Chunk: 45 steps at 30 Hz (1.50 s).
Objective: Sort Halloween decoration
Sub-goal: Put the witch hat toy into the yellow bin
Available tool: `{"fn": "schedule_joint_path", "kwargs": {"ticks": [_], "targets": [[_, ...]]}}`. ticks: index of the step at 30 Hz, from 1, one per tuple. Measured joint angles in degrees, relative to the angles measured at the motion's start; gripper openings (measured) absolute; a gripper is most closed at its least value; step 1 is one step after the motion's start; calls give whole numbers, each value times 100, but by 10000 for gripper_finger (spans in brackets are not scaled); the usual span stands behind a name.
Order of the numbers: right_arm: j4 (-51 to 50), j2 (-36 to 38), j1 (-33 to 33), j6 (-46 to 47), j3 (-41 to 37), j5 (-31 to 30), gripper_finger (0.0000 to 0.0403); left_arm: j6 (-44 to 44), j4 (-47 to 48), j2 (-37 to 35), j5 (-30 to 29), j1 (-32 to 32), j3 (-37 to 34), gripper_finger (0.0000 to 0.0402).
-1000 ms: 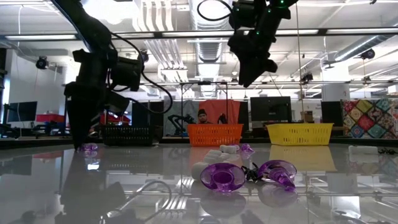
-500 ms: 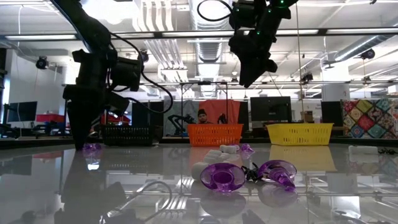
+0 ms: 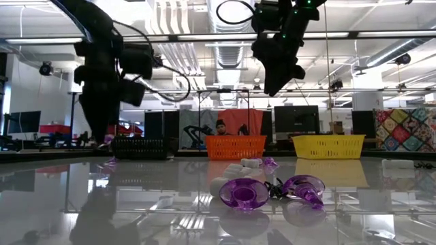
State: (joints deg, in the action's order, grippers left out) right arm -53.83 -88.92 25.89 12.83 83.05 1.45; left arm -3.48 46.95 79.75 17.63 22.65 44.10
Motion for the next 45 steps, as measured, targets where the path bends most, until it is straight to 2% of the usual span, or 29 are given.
{"fn": "schedule_joint_path", "kwargs": {"ticks": [6,13,17,21,31,36,45], "targets": [[-30,0,-12,4,0,168,109,56,-1,-302,0,2,475,0],[407,14,-121,-272,0,1599,109,469,-287,-294,-2,2,1312,0],[1142,26,-331,-256,0,2248,109,764,-440,-258,29,4,1708,0],[1993,31,-620,25,0,2699,109,1037,-443,-151,307,4,2080,0],[3618,5,-1015,693,0,2585,109,1573,-446,106,711,4,2826,0],[3707,-23,-1021,715,4,2115,109,1794,-498,122,895,4,3018,0],[3942,-202,-1054,718,4,2091,109,1842,-792,122,1049,4,3012,0]]}}
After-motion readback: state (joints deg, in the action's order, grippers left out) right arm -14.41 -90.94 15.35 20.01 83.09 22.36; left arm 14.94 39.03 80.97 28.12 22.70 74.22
